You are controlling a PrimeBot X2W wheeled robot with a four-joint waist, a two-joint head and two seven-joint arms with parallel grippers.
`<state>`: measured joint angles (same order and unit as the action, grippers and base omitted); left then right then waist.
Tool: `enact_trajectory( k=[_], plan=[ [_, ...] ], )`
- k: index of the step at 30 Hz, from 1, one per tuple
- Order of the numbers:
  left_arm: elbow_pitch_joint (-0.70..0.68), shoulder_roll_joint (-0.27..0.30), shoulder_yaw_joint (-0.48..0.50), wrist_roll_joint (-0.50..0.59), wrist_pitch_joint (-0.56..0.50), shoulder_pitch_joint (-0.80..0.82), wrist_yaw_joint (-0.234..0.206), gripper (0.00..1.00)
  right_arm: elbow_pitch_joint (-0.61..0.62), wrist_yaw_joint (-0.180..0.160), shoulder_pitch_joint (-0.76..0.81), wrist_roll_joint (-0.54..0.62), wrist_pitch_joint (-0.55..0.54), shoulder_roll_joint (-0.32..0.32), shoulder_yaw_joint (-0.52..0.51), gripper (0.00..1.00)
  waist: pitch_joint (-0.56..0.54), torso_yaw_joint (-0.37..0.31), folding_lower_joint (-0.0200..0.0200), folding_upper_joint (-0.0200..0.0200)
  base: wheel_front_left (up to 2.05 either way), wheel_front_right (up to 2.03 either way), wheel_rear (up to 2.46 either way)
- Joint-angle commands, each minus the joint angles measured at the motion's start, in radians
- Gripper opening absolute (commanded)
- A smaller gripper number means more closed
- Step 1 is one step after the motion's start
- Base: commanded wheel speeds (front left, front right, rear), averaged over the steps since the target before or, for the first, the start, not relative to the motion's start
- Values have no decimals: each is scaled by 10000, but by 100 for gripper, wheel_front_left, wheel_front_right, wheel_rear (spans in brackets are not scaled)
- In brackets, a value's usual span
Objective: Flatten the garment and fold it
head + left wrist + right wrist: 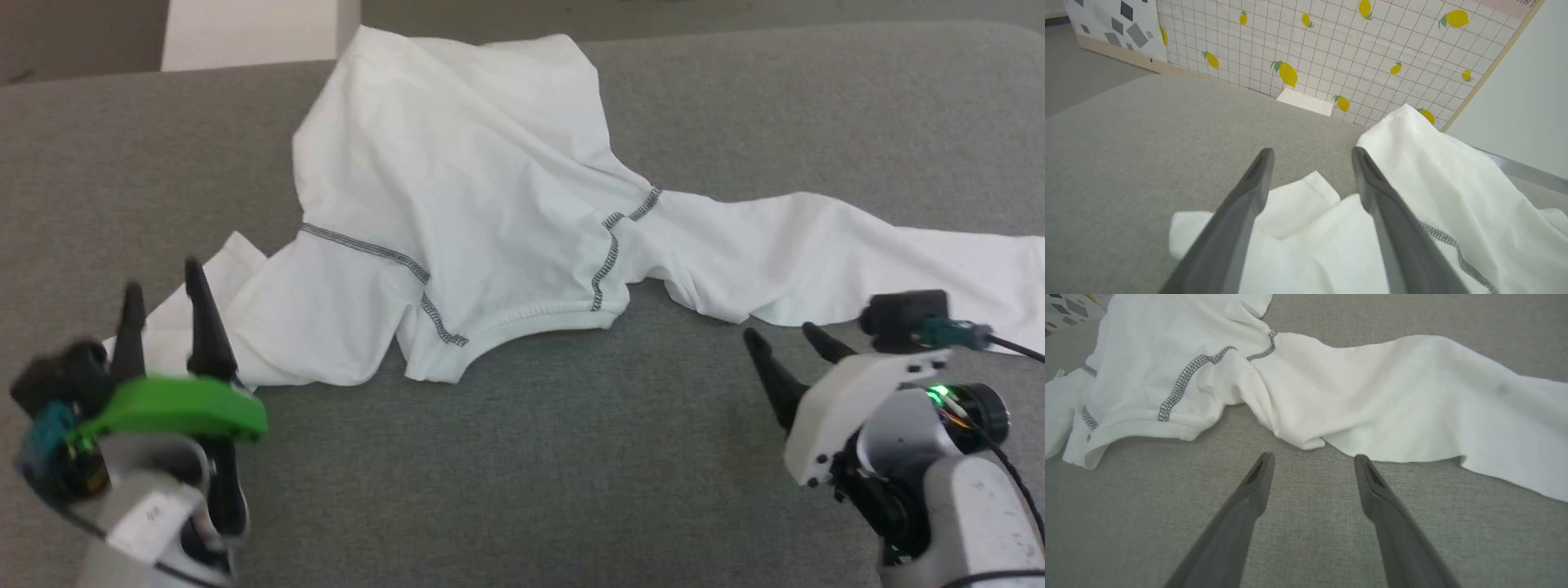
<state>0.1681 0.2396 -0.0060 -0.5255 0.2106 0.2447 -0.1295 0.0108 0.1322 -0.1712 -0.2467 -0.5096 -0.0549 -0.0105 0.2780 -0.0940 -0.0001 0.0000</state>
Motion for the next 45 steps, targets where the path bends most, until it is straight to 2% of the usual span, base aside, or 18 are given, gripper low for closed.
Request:
enact_trajectory(
  k=[1,7,15,20,21,22,27,29,33,36,40,42,45],
  plan=[
    [-223,-177,103,-145,93,-467,-140,100,-193,-15,-342,247,-241,-40,194,100,-442,417,1,0,0,0,0],
    [-876,-737,19,-357,186,-1491,-307,100,-1715,-15,-1751,1370,-1015,-421,1118,100,-457,784,1,0,0,0,0],
    [-985,-781,-364,-216,109,-1284,-219,100,-4345,-15,-3042,2147,-1205,-652,1624,100,-114,1394,1,0,0,0,0],
    [-881,-786,-473,-218,118,-1261,-146,100,-5293,-15,-3298,2104,-1095,-810,1706,100,-39,1504,1,0,0,0,0],
    [-856,-790,-477,-233,123,-1282,-139,100,-5420,-15,-3327,1970,-1129,-862,1749,47,-47,1495,1,0,0,0,0],
    [-837,-802,-499,-242,120,-1306,-135,100,-5459,-15,-3365,1784,-1094,-943,1826,0,-59,1481,1,0,0,0,0],
    [-729,-807,-567,-284,105,-1331,-97,100,-5003,-15,-3173,407,-1258,-1690,1972,0,-257,1421,1,0,0,0,0],
    [-699,-797,-575,-296,104,-1357,-93,100,-4371,-15,-2877,-147,-1362,-2151,1905,0,-375,1372,1,0,0,0,0],
    [-703,-739,-522,-309,103,-1523,-151,100,-2710,-15,-1770,-1262,-2272,-3237,1731,0,-602,1166,1,0,0,0,0],
    [-730,-701,-516,-328,54,-1622,-185,100,-1516,-15,-755,-1864,-3028,-4071,1093,0,-696,1033,1,0,0,0,0],
    [-738,-687,-552,-346,-3,-1610,-206,100,-567,-15,465,-2092,-3771,-4841,-84,0,-751,997,1,0,0,0,0],
    [-726,-681,-571,-357,-31,-1589,-213,100,-383,-15,922,-2122,-4004,-5000,-699,0,-779,1006,1,0,0,0,0],
    [-707,-671,-604,-373,-75,-1583,-217,100,-252,-15,1355,-2080,-4079,-4849,-1450,0,-836,1031,1,0,0,0,0]
  ],
)
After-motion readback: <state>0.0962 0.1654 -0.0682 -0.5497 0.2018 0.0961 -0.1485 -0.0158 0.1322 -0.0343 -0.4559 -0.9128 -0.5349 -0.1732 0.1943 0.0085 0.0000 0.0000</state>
